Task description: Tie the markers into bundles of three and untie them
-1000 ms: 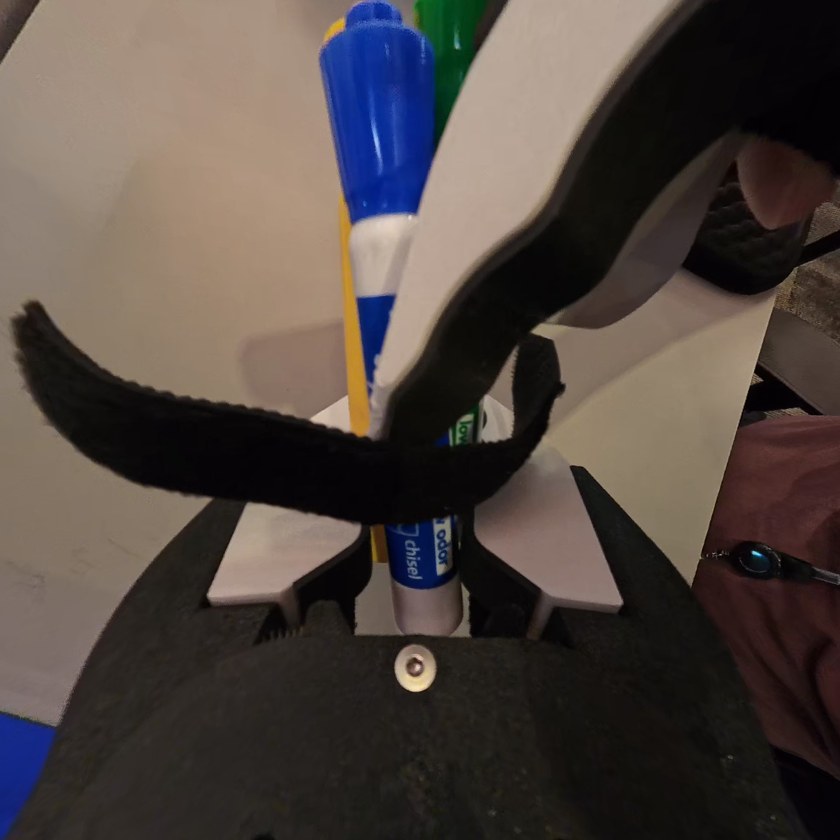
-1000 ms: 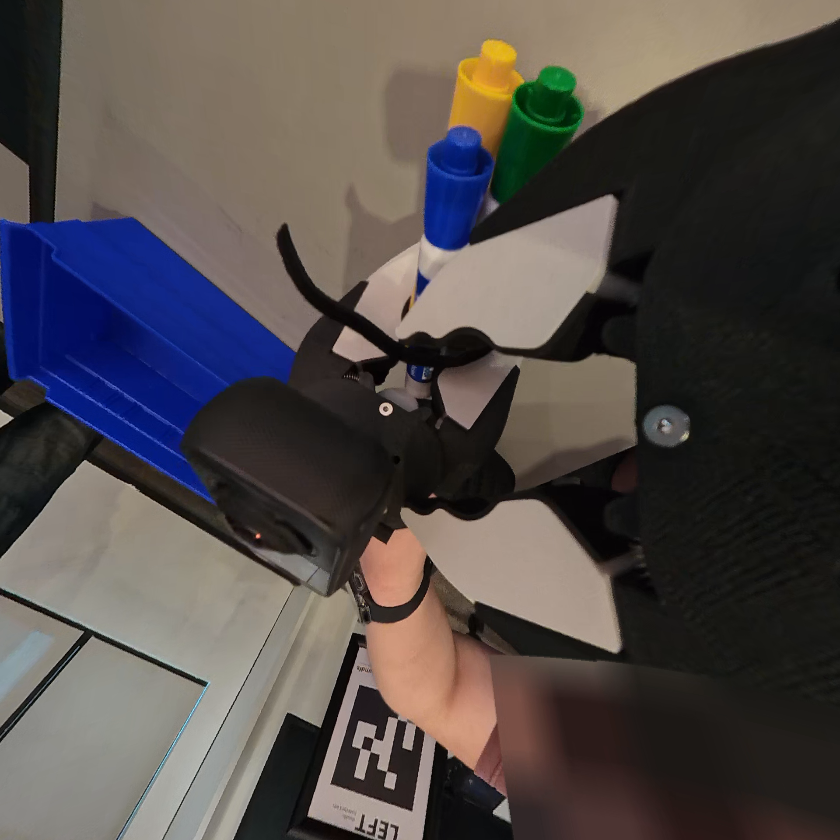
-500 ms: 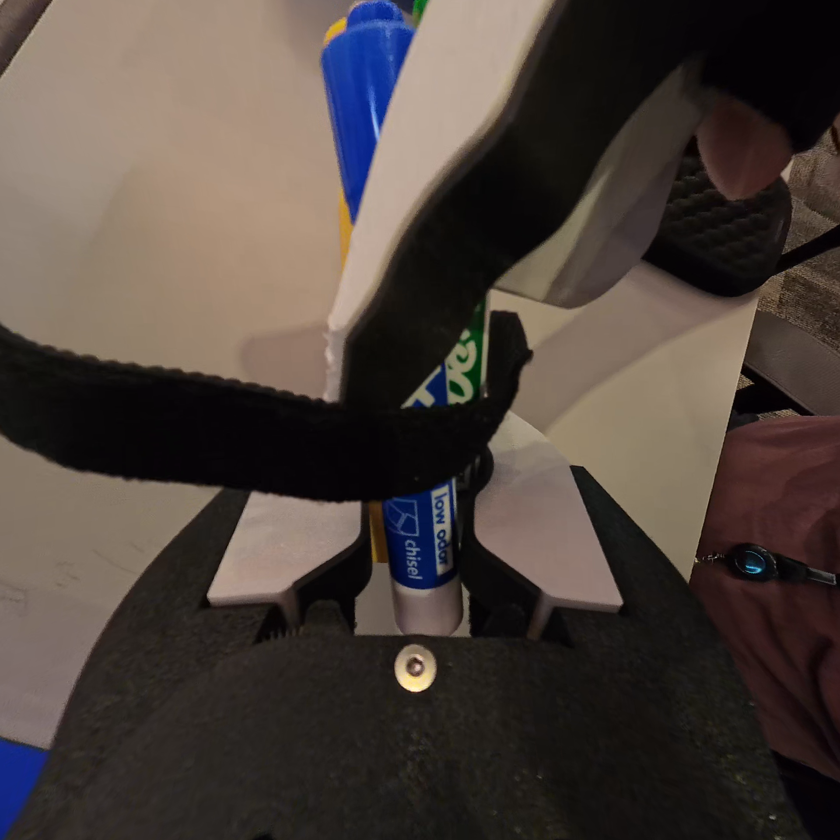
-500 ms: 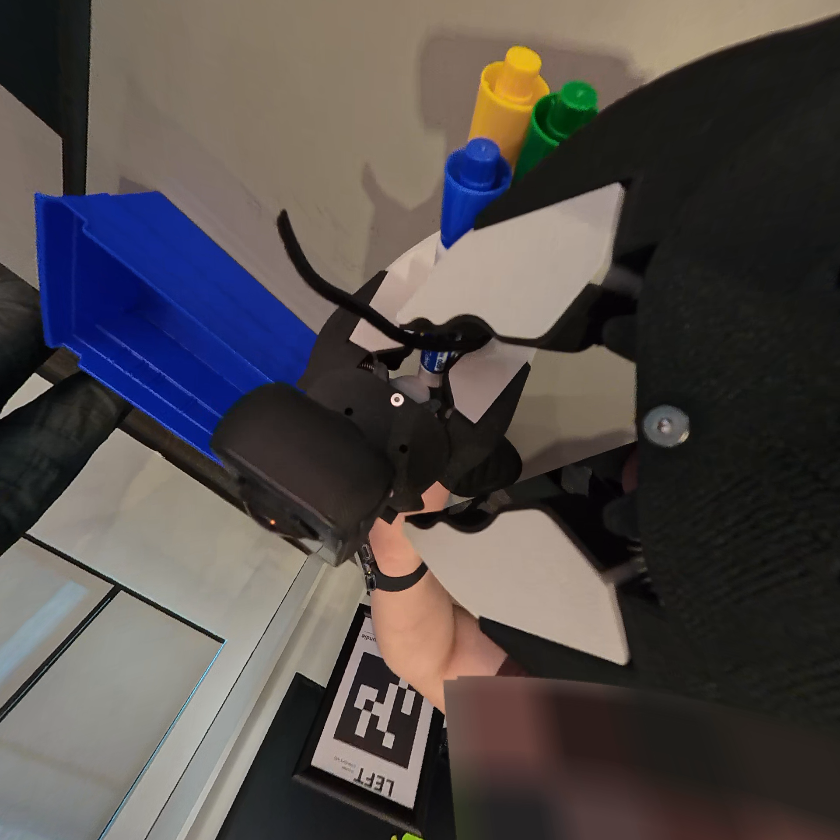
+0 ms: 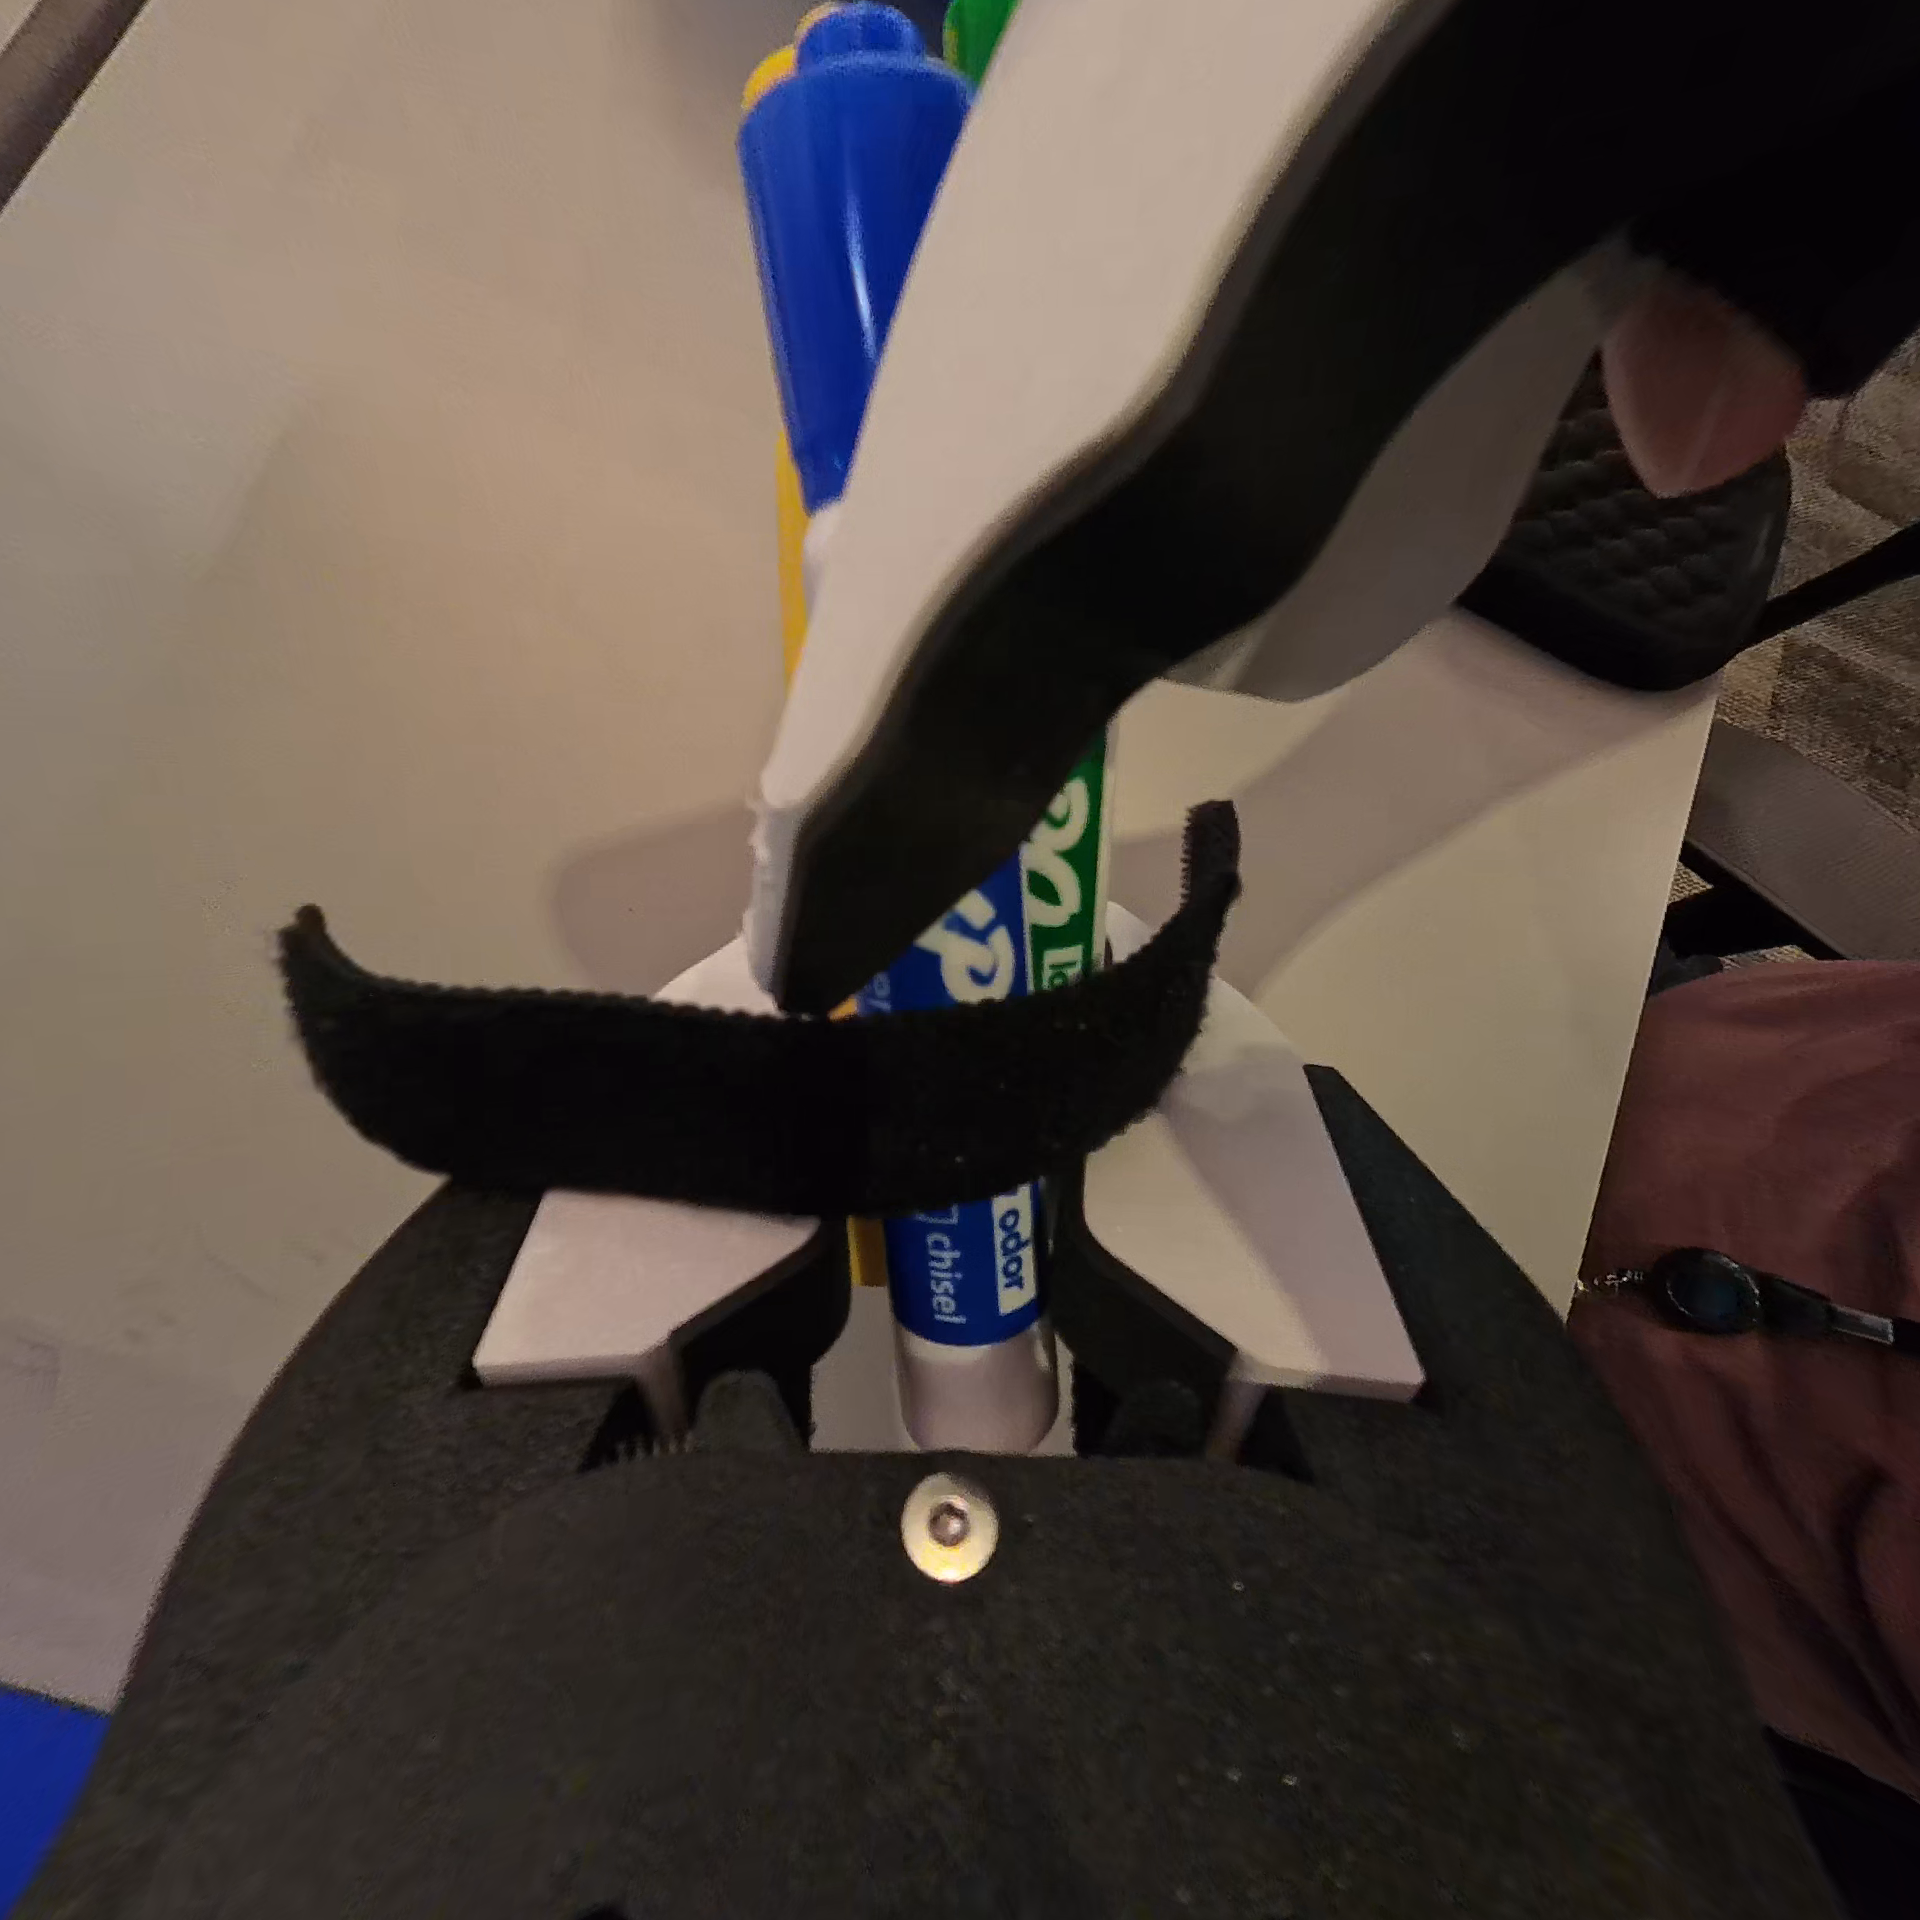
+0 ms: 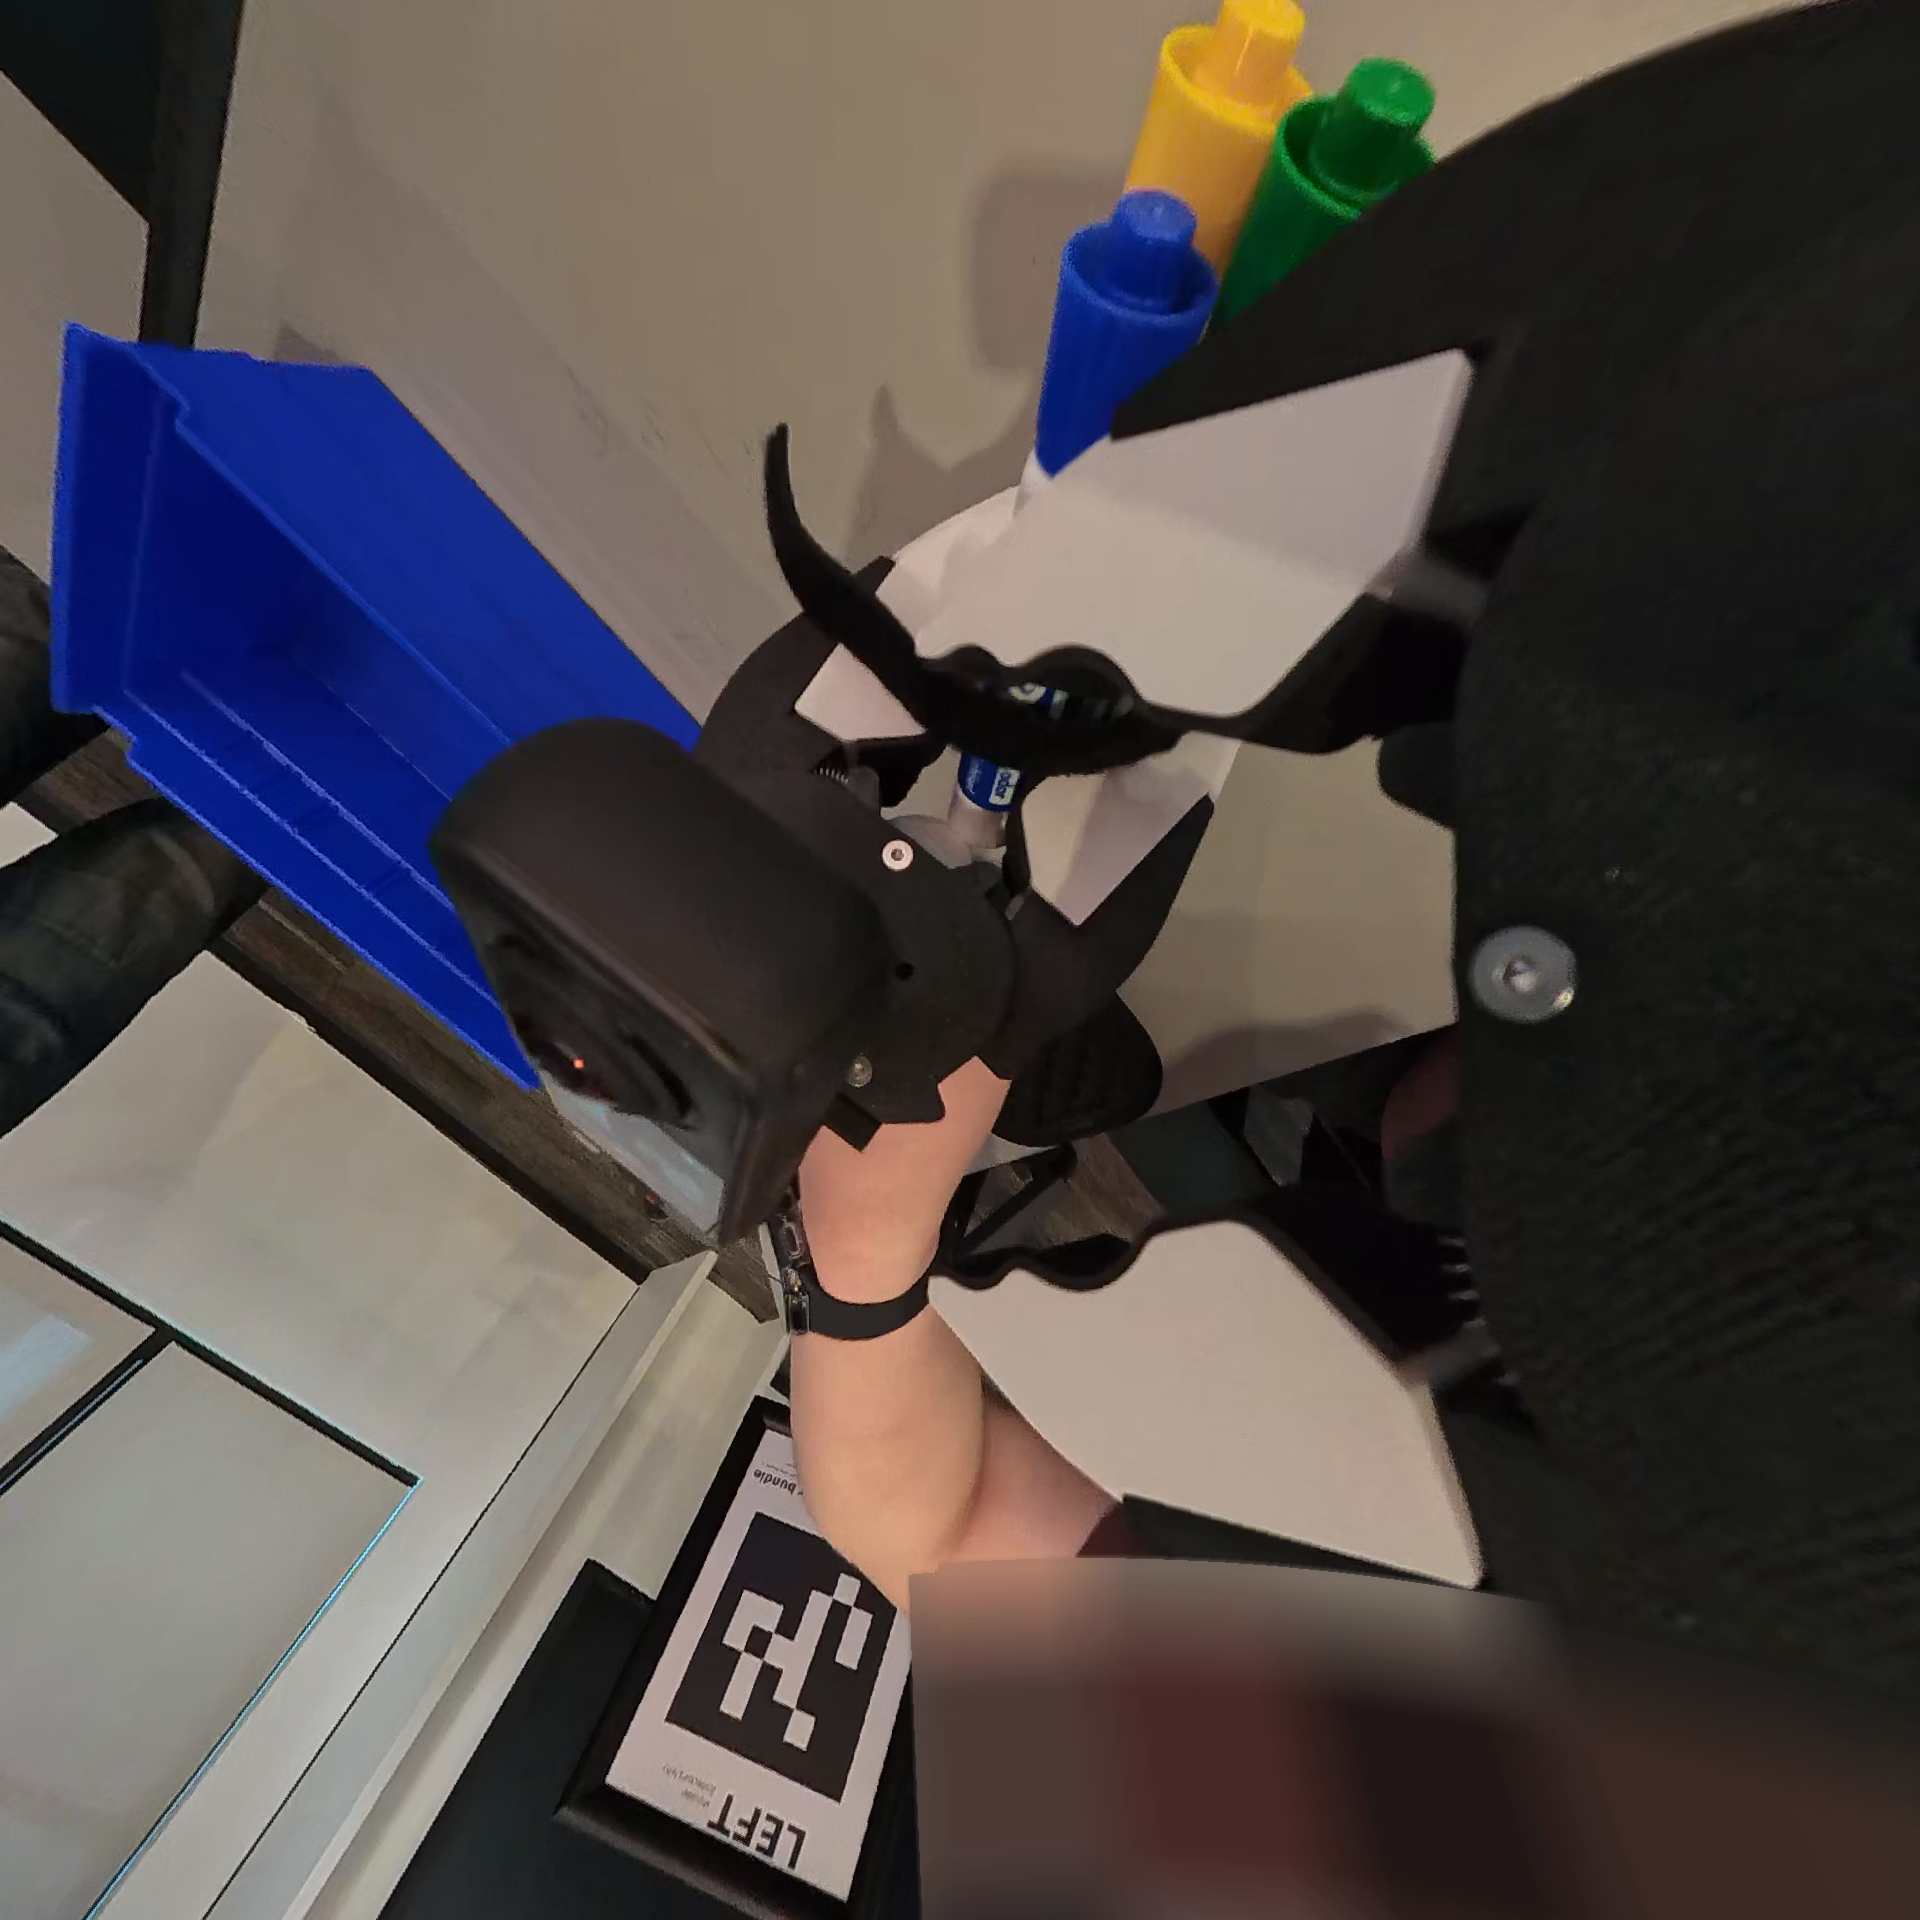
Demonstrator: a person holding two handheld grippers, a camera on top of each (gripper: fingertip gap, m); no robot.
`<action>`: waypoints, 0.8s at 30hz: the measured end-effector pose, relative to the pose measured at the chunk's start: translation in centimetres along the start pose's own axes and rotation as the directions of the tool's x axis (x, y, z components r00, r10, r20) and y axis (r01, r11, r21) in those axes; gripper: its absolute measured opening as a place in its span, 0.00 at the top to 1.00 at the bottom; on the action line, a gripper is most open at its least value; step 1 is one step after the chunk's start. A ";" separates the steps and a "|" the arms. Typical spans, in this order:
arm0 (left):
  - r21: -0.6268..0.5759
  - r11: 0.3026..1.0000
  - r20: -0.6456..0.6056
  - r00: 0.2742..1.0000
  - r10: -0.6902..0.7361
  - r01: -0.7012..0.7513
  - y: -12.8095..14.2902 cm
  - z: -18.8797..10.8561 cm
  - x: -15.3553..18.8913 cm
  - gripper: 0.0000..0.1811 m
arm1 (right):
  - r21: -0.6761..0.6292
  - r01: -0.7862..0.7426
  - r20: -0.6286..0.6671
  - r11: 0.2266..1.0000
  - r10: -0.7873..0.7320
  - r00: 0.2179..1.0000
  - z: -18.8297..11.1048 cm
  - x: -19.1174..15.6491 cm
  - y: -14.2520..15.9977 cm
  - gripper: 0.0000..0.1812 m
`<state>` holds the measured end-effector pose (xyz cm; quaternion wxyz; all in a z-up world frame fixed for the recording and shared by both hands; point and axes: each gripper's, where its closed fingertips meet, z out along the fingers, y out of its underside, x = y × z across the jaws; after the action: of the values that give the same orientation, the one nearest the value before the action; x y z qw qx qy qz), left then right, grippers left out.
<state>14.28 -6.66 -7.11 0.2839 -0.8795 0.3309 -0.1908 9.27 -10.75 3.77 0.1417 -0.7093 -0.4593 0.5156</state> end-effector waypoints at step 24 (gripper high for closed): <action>0.005 0.993 0.138 0.983 0.119 -0.121 -0.4 -1.0 -1.3 0.77 | 0.064 0.086 0.043 0.994 -0.089 0.995 -0.6 -1.5 0.6 0.47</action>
<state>13.02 -5.90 -6.24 0.3230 -0.8671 0.3617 -0.1144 10.04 -12.11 4.49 0.1754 -0.6719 -0.4769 0.5388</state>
